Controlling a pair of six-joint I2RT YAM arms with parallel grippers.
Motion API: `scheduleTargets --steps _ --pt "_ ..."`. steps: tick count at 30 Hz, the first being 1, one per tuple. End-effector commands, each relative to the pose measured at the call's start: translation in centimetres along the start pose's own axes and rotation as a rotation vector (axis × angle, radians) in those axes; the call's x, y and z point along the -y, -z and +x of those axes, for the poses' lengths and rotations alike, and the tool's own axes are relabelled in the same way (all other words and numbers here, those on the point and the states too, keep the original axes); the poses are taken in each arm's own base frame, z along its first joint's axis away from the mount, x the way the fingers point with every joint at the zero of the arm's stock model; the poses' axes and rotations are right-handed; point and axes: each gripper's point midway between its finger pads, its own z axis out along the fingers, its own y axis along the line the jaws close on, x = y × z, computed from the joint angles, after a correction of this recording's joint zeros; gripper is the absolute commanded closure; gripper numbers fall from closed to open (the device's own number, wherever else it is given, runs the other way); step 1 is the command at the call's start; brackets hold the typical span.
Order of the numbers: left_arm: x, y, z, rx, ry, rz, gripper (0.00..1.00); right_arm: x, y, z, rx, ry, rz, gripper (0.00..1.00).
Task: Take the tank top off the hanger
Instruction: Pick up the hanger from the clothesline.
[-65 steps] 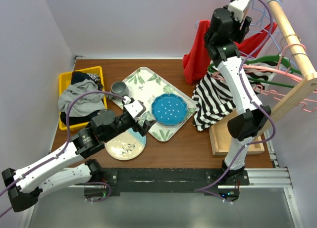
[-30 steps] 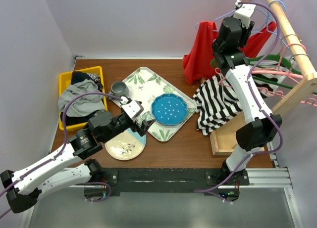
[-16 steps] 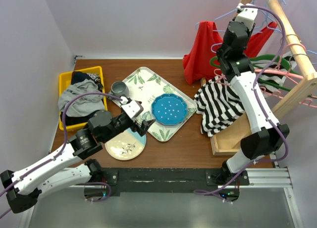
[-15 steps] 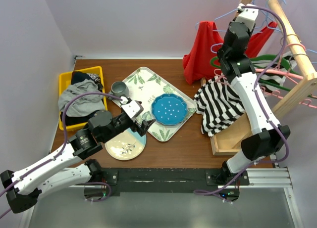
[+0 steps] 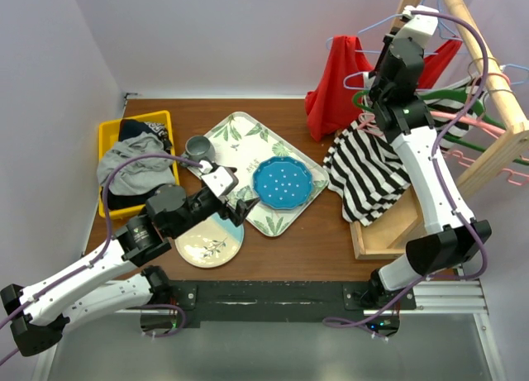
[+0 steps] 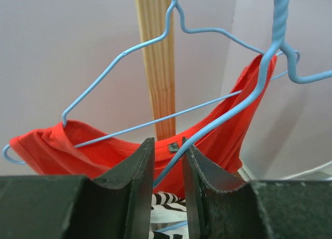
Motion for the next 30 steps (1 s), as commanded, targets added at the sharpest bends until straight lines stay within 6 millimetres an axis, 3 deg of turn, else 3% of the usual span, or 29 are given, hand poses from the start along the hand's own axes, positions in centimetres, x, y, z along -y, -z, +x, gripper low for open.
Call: scheduleTargets --steps 1,6,9,10,12,13,15,16,17,21,26,28,29,30 --pt "-1.2 -0.3 -2.3 0.08 0.032 -0.071 0.0 -0.2 1.7 -4.0 0.062 -0.125 -0.083 0.72" --pt "-3.1 -1.4 -4.1 0.076 0.045 -0.177 0.0 -0.8 3.0 -5.4 0.082 -0.21 -0.161 0.74" --pt "-4.0 -1.9 -6.8 0.131 0.039 -0.214 0.0 -1.3 4.2 -6.4 0.091 -0.268 -0.226 0.75" --pt "-4.3 -1.9 -8.6 0.175 0.033 -0.227 0.0 -1.4 4.4 -6.6 0.09 -0.291 -0.239 0.75" --pt "-4.6 -2.5 -9.9 0.198 0.023 -0.239 0.0 -1.7 5.5 -6.9 0.085 -0.318 -0.286 0.75" --pt "-4.9 -2.4 -12.0 0.242 0.013 -0.243 0.0 -1.8 5.8 -6.9 0.079 -0.339 -0.301 0.75" --pt "-4.7 -3.5 -13.3 0.254 -0.009 -0.227 0.0 -1.8 6.7 -7.2 0.08 -0.365 -0.331 0.76" --pt "-4.4 -3.6 -15.5 0.298 -0.029 -0.2 0.0 -1.7 7.0 -7.4 0.08 -0.386 -0.34 0.77" --pt "-4.1 -3.9 -16.3 0.314 -0.044 -0.181 0.0 -1.8 7.3 -7.3 0.075 -0.393 -0.349 0.78" --pt "-2.2 -7.0 -19.9 0.351 -0.104 -0.066 0.03 -1.4 9.0 -8.3 0.081 -0.449 -0.395 0.8" --pt "0.0 -10.9 -21.0 0.34 -0.151 0.058 0.06 -2.9 10.6 -8.0 0.045 -0.506 -0.508 0.81" --pt "0.5 -12.6 -21.2 0.342 -0.167 0.081 0.07 -2.6 10.9 -8.1 0.05 -0.515 -0.51 0.81" --pt "0.8 -14.0 -20.3 0.322 -0.171 0.09 0.07 -2.5 11.0 -8.4 0.06 -0.52 -0.511 0.82" --pt "0.7 -14.3 -21.1 0.336 -0.173 0.088 0.07 -2.4 11.1 -8.6 0.067 -0.522 -0.512 0.82"
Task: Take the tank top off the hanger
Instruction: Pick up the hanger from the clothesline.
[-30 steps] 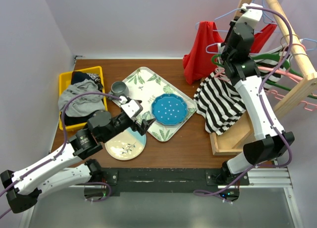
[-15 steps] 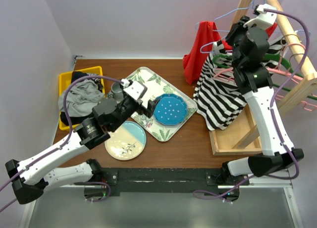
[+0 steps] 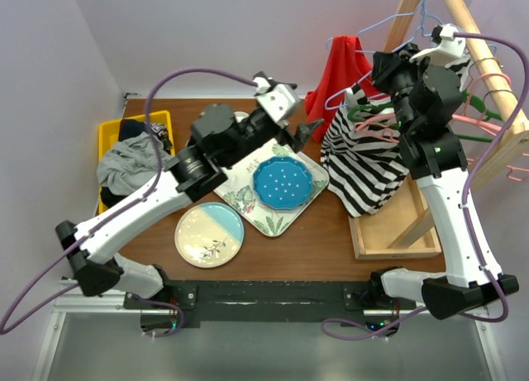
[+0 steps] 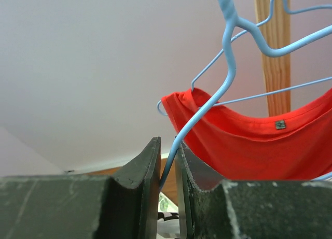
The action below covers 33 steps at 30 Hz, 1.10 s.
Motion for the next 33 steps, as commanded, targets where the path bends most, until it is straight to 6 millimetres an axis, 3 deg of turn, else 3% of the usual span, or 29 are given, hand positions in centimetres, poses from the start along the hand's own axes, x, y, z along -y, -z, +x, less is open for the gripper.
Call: scheduleTargets --steps 1,2,4,5,7,8,9,11,12,14,23,26,27,28,33 --pt "0.9 -2.9 -0.9 0.044 -0.049 0.067 0.08 -1.7 1.8 -3.9 0.109 -0.096 -0.074 0.82" --pt "1.2 -3.9 0.1 0.026 -0.051 0.077 0.1 -1.9 1.8 -4.1 0.117 -0.095 -0.083 0.82" --pt "1.0 -4.9 -0.4 0.046 -0.059 0.087 0.12 -2.2 1.7 -4.4 0.122 -0.098 -0.097 0.83" --pt "1.1 -5.9 0.8 0.03 -0.058 0.097 0.14 -2.4 1.6 -4.2 0.113 -0.098 -0.103 0.83" --pt "0.3 -6.6 0.3 0.055 -0.03 0.12 0.16 -2.7 1.8 -4.4 0.111 -0.107 -0.119 0.83" --pt "0.5 -7.1 1.1 0.053 -0.015 0.154 0.16 -2.9 2.0 -4.8 0.12 -0.111 -0.129 0.83" --pt "1.2 -7.2 0.4 0.084 -0.004 0.223 0.17 -3.1 2.0 -4.7 0.117 -0.116 -0.138 0.83" --pt "0.8 -7.7 1.0 0.083 0.03 0.245 0.24 -3.5 2.1 -4.6 0.104 -0.123 -0.16 0.83" --pt "1.0 -7.8 0.7 0.096 0.031 0.265 0.36 -3.7 2.2 -4.6 0.101 -0.13 -0.168 0.84" --pt "1.3 -8.2 1.2 0.092 0.043 0.274 0.46 -3.8 2.2 -4.5 0.1 -0.143 -0.172 0.84" --pt "1.4 -9.6 3.9 0.038 0.055 0.268 0.58 -4.3 2.1 -4.3 0.099 -0.189 -0.2 0.85" --pt "1.1 -9.8 4.0 0.033 0.054 0.255 0.79 -4.5 2.0 -4.0 0.087 -0.19 -0.208 0.85" --pt "0.9 -9.9 4.0 0.032 0.052 0.242 0.93 -4.6 2.0 -3.9 0.083 -0.189 -0.212 0.84" --pt "0.7 -10.0 4.0 0.031 0.053 0.232 1.0 -4.5 1.8 -3.6 0.074 -0.189 -0.21 0.82" --pt "-1.1 -9.5 3.7 0.04 0.093 0.164 1.0 -4.6 2.5 -3.5 0.055 -0.169 -0.221 0.55"
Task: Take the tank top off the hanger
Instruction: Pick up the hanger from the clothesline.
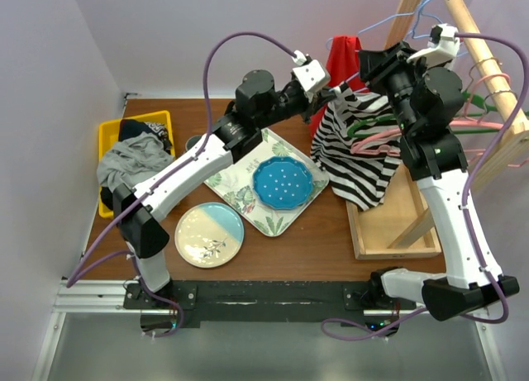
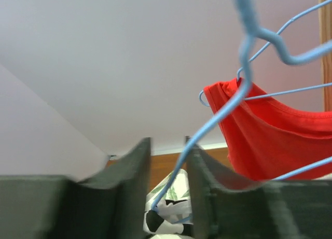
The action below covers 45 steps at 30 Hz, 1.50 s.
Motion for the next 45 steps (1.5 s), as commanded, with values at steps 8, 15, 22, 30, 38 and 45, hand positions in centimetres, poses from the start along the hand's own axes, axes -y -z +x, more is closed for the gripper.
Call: scheduleTargets --steps 8,15,22,30,38,45 --pt "-3.4 2.7 -4.6 0.164 0.07 -0.12 1.0 -3.6 5.0 -6.1 0.125 0.025 -0.126 0.16" --pt "-4.1 2.1 -5.4 0.211 0.106 -0.133 1.0 -4.5 7.3 -9.1 0.193 0.029 -0.136 0.01" --pt "-4.2 4.5 -5.2 0.189 0.105 -0.165 1.0 -4.5 8.7 -11.0 0.227 0.08 -0.11 0.01" --pt "-3.5 7.6 -4.5 0.136 0.106 -0.183 1.0 -6.6 10.0 -12.9 0.256 0.166 -0.193 0.01" --pt "-2.4 11.3 -5.0 0.112 0.11 -0.189 1.0 -6.1 9.1 -11.2 0.189 0.177 -0.187 0.03" --pt "0.2 15.0 -4.1 0.055 0.132 -0.146 1.0 -5.7 8.0 -9.1 0.117 0.244 -0.198 0.08"
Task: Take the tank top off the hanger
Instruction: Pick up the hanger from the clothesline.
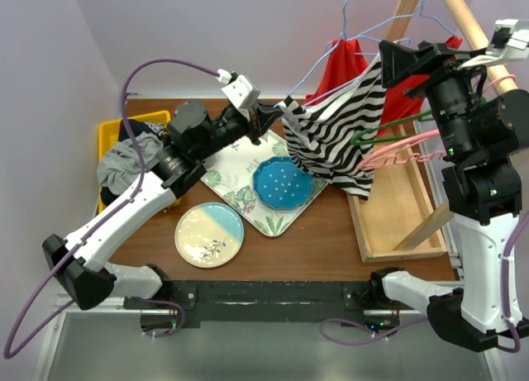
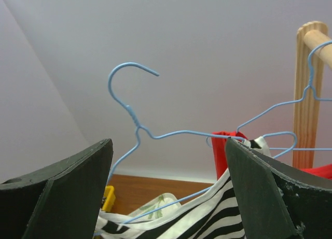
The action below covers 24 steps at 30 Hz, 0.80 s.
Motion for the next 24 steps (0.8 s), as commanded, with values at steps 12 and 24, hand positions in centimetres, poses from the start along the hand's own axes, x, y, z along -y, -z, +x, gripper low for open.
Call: scheduleTargets --steps 12,24 --pt "4.8 8.7 -1.4 -0.009 0.119 0.121 1.0 -6.6 -0.6 5.6 -0.196 0.005 -0.445 0.3" --pt "5.9 8.9 -0.8 -0.016 0.188 0.169 1.0 -7.8 0.2 7.5 -0.204 -0.078 -0.524 0.4"
